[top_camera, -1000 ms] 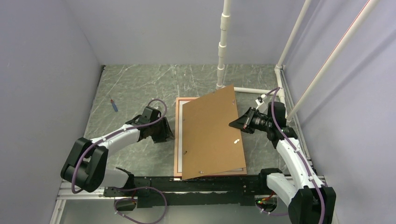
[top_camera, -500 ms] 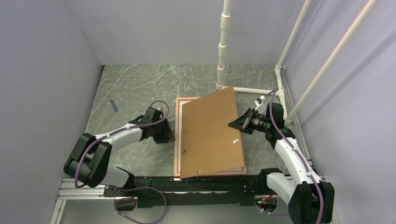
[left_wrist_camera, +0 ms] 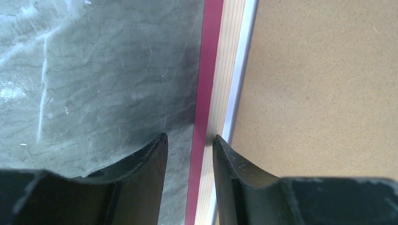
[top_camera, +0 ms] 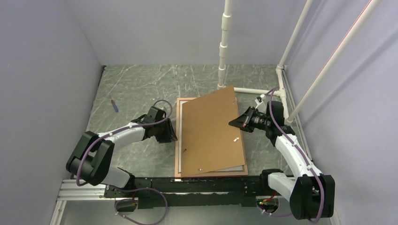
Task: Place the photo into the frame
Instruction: Place the photo frame item in the photo frame.
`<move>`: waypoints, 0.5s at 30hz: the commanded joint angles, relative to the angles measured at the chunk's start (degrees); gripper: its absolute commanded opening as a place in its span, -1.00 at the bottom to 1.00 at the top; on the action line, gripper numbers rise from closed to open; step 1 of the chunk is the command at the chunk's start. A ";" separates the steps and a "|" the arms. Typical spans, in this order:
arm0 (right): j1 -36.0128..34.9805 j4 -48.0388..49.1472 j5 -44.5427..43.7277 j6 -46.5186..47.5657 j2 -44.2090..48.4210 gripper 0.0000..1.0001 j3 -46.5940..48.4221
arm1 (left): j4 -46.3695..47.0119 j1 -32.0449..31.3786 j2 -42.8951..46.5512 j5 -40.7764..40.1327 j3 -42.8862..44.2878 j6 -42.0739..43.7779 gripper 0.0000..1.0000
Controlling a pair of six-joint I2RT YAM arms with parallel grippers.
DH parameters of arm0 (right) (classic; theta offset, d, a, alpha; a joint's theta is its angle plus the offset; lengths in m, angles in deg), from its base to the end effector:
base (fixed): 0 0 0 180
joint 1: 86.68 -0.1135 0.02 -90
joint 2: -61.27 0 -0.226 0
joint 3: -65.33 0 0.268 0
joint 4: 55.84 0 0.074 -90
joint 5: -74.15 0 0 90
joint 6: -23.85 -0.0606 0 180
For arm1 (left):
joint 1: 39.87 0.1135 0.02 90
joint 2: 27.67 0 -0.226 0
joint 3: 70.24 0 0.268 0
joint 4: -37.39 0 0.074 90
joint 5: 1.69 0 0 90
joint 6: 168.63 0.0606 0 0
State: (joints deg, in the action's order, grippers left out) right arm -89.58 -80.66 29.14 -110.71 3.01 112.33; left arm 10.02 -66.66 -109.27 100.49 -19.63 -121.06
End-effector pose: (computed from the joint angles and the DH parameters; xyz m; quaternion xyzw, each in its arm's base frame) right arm 0.2559 0.0559 0.1846 0.1307 0.8314 0.4808 0.2462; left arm 0.2501 -0.1406 0.0857 -0.1015 0.9517 -0.2380 0.1651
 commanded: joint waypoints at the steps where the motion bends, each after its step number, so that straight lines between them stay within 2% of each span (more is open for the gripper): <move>1: -0.12 5.81 0.81 0.44 -0.96 -1.00 2.88 | -0.63 -0.52 -0.76 -1.17 1.87 1.73 -0.12; 15: -0.08 9.49 0.65 -0.55 -2.71 -1.00 3.51 | -1.57 -1.11 -1.61 -2.49 2.49 2.05 -0.16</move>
State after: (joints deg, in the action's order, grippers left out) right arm -89.62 -77.93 29.23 -110.77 0.35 112.72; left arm 9.60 -67.33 -110.04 99.99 -18.63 -120.56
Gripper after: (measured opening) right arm 0.018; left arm 0.424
